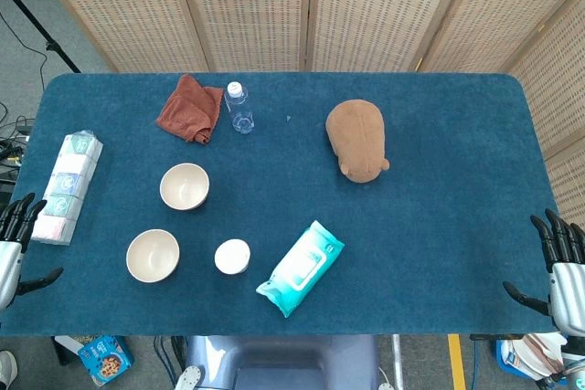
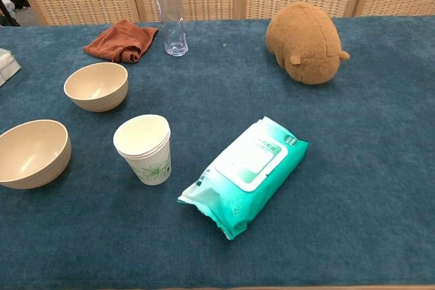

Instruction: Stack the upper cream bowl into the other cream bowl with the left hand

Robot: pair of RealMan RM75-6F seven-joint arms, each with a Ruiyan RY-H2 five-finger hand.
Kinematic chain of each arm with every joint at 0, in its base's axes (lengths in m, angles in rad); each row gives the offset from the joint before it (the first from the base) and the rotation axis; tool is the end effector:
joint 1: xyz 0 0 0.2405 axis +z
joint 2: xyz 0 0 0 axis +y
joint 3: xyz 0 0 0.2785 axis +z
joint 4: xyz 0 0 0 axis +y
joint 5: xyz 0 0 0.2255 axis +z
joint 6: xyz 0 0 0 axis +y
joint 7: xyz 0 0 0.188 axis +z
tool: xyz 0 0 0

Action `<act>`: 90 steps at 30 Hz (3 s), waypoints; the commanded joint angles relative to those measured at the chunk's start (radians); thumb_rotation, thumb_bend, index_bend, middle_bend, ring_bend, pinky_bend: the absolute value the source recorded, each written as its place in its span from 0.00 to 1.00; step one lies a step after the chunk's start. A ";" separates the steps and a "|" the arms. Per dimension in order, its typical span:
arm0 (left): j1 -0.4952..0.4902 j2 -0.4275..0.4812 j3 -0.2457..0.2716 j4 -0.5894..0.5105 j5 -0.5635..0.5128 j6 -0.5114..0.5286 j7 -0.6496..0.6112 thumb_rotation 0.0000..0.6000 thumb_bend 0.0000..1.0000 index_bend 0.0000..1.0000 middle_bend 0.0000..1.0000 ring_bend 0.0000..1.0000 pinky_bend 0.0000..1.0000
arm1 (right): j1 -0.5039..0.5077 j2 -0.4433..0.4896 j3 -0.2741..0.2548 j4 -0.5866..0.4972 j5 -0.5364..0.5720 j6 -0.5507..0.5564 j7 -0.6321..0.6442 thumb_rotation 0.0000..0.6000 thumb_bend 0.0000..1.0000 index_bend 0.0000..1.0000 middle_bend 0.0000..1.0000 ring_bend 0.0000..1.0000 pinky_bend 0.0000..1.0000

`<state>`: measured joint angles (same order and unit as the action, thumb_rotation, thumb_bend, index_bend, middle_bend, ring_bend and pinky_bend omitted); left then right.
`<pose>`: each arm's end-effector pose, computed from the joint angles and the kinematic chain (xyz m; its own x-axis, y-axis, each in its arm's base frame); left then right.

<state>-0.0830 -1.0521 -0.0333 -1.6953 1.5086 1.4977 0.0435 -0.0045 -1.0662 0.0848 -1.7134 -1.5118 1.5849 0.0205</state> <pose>-0.3240 0.2226 0.1677 0.4216 0.0075 0.9067 0.9067 -0.0190 -0.4214 -0.3259 -0.2043 0.1853 0.3338 0.0973 0.9376 -0.9426 0.0490 0.3304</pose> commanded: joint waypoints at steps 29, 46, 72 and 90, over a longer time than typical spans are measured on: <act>-0.372 -0.041 -0.155 0.161 -0.187 -0.539 -0.117 1.00 0.02 0.00 0.00 0.00 0.00 | 0.016 -0.011 0.010 0.018 0.053 -0.050 0.001 1.00 0.00 0.00 0.00 0.00 0.00; -0.554 -0.338 -0.117 0.528 -0.127 -0.679 -0.131 1.00 0.11 0.34 0.00 0.00 0.00 | 0.021 -0.007 0.019 0.026 0.088 -0.074 0.029 1.00 0.00 0.00 0.00 0.00 0.00; -0.610 -0.566 -0.074 0.767 -0.095 -0.670 -0.184 1.00 0.47 0.68 0.00 0.00 0.00 | 0.025 -0.007 0.022 0.030 0.100 -0.085 0.034 1.00 0.00 0.00 0.00 0.00 0.00; -0.510 -0.358 -0.030 0.550 0.011 -0.415 -0.265 1.00 0.47 0.72 0.00 0.00 0.00 | 0.027 -0.011 0.019 0.024 0.093 -0.084 0.021 1.00 0.00 0.00 0.00 0.00 0.00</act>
<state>-0.6160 -1.4483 -0.0797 -1.1062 1.4906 1.0436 -0.2119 0.0223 -1.0773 0.1037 -1.6891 -1.4188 1.5010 0.0418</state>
